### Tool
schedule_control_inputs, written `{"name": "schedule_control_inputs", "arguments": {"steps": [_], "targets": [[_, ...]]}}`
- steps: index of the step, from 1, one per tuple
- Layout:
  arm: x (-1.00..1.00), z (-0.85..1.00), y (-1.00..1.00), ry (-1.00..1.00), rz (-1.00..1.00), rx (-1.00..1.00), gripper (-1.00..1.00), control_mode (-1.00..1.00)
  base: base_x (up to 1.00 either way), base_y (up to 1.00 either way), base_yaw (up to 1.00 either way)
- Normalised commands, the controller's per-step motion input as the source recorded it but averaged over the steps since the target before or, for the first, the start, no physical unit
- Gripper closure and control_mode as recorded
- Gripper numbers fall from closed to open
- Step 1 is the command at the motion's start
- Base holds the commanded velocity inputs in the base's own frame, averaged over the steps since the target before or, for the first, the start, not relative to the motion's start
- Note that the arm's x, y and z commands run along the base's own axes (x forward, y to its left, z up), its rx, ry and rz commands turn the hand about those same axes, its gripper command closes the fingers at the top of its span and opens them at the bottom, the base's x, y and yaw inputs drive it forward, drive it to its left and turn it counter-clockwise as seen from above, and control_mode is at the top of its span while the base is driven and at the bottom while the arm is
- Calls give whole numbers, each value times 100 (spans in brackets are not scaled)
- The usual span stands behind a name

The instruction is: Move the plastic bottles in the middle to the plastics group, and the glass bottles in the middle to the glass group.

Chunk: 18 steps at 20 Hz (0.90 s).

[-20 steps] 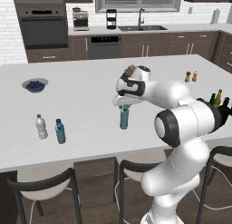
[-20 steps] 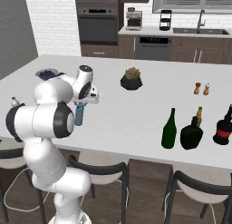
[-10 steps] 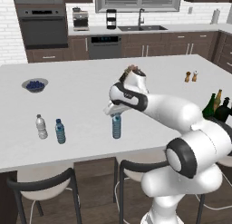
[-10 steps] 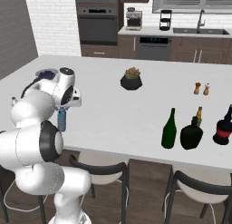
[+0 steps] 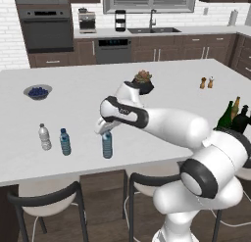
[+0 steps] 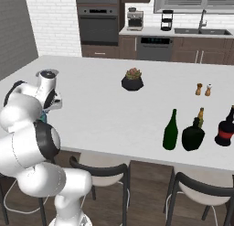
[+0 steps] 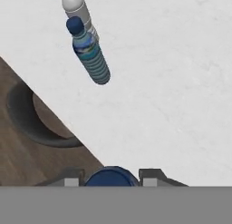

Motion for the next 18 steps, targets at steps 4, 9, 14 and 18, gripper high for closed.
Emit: {"name": "schedule_control_inputs", "arguments": {"steps": [4, 9, 14, 18], "targets": [[1, 0, 71, -4, 14, 10, 100, -100, 0, 0, 0], [19, -1, 56, -7, 15, 7, 100, -100, 0, 0, 0], [36, -7, 29, -12, 16, 0, 100, -100, 0, 0, 0], [40, -9, 18, -6, 17, 0, 100, -100, 0, 0, 0]]}}
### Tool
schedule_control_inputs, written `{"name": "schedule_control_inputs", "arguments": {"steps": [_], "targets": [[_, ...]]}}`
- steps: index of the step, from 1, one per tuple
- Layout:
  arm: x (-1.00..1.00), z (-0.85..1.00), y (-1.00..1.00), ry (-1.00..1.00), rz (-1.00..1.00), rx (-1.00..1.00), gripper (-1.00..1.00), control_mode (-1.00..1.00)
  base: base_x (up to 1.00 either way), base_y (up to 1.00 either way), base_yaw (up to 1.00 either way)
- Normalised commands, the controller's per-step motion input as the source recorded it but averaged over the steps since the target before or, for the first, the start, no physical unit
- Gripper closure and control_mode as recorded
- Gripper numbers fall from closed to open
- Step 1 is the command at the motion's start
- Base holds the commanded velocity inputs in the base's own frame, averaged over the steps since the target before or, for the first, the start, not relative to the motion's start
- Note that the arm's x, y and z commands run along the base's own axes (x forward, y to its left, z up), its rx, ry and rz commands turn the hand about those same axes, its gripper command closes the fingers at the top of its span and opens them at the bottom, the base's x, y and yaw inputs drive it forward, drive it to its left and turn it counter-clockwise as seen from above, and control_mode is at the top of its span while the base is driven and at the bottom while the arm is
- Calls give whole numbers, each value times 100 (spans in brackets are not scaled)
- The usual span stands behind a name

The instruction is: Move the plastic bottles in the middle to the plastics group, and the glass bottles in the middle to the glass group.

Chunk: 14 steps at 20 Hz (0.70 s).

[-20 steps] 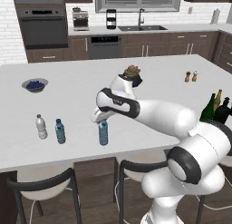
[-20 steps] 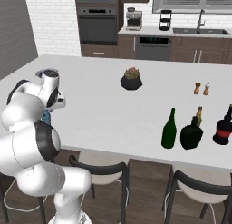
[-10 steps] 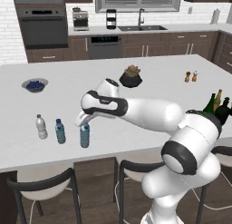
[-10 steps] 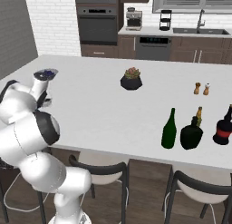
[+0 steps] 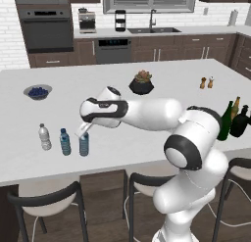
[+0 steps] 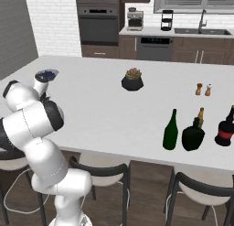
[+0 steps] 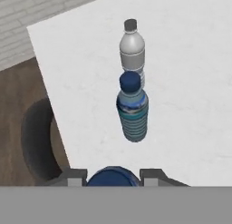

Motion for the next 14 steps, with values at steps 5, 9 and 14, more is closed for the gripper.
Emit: {"name": "schedule_control_inputs", "arguments": {"steps": [5, 9, 14], "targets": [[23, -16, 9, -2, 18, 0, 100, -100, 0, 0, 0], [9, -30, 2, 0, 19, -4, 100, -100, 0, 0, 0], [7, -27, 2, -2, 14, -4, 100, -100, 0, 0, 0]]}}
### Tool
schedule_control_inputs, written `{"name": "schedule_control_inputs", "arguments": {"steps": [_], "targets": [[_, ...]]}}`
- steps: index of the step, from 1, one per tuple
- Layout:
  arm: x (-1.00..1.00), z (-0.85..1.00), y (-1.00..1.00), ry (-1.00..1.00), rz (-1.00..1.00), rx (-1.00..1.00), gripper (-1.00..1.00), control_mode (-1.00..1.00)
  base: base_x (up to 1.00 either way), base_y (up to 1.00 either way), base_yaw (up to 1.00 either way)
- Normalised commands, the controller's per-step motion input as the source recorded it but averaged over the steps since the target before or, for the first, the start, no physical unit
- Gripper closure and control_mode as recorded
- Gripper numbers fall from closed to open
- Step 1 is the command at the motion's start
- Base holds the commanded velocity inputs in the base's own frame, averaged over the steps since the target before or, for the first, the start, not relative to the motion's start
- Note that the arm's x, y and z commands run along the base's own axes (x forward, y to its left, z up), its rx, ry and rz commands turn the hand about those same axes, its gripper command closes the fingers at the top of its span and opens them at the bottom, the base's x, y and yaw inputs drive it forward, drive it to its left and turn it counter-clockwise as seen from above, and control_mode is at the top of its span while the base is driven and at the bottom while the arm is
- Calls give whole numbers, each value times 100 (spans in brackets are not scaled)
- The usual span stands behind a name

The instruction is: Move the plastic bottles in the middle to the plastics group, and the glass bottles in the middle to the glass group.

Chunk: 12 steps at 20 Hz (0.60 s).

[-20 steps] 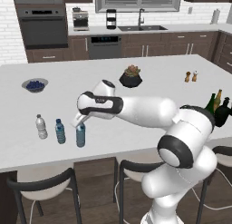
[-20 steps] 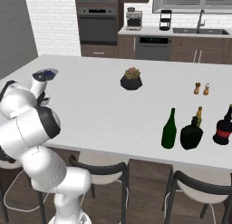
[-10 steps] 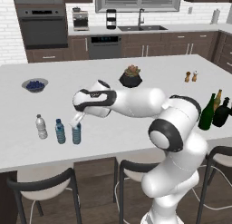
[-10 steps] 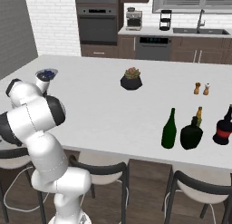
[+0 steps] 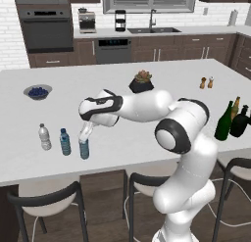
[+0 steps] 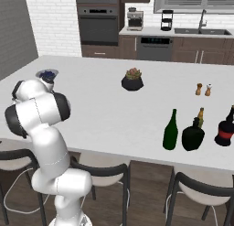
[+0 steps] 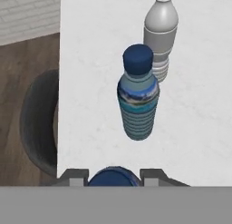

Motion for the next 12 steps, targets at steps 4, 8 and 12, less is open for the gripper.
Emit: {"name": "schedule_control_inputs", "arguments": {"steps": [4, 8, 12], "targets": [[8, -5, 8, -10, 9, 0, 100, -100, 0, 0, 0], [10, 0, 15, -11, 5, 0, 100, -100, 0, 0, 0], [6, -7, 15, -7, 4, 0, 100, -100, 0, 0, 0]]}}
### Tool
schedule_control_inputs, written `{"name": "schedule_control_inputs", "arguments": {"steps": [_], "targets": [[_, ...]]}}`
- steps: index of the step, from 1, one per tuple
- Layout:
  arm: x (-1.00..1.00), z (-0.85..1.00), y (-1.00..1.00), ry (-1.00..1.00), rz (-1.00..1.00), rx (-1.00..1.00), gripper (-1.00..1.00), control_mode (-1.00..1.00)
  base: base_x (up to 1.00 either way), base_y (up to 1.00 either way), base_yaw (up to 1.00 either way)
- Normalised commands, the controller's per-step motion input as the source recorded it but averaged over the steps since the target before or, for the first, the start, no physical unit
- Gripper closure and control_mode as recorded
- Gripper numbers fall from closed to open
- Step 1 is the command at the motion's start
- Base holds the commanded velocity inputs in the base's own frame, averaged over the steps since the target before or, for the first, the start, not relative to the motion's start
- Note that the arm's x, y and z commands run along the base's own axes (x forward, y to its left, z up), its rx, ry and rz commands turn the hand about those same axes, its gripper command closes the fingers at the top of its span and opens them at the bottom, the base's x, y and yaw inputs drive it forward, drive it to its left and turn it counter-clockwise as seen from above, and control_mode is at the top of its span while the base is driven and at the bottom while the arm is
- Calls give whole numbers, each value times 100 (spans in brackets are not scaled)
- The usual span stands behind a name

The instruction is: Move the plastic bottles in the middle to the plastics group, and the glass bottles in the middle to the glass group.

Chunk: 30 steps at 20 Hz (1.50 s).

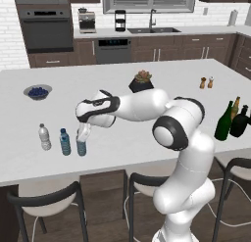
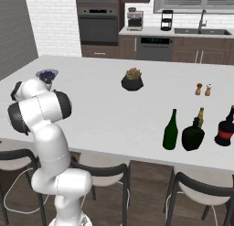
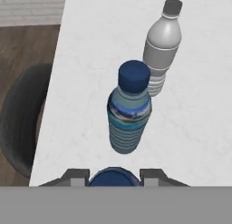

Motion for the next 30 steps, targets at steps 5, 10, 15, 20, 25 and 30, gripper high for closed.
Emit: {"name": "schedule_control_inputs", "arguments": {"steps": [5, 10, 15, 20, 25, 30], "targets": [[14, -20, 6, -1, 3, 0, 100, -100, 0, 0, 0], [17, -20, 0, 0, 2, 0, 100, -100, 0, 0, 0], [-1, -21, 0, 0, 2, 0, 100, -100, 0, 0, 0], [-1, -17, 0, 0, 3, 0, -100, -100, 0, 0, 0], [-8, 6, 0, -1, 0, 0, -100, -100, 0, 0, 0], [-7, 15, 0, 0, 0, 0, -100, -100, 0, 0, 0]]}}
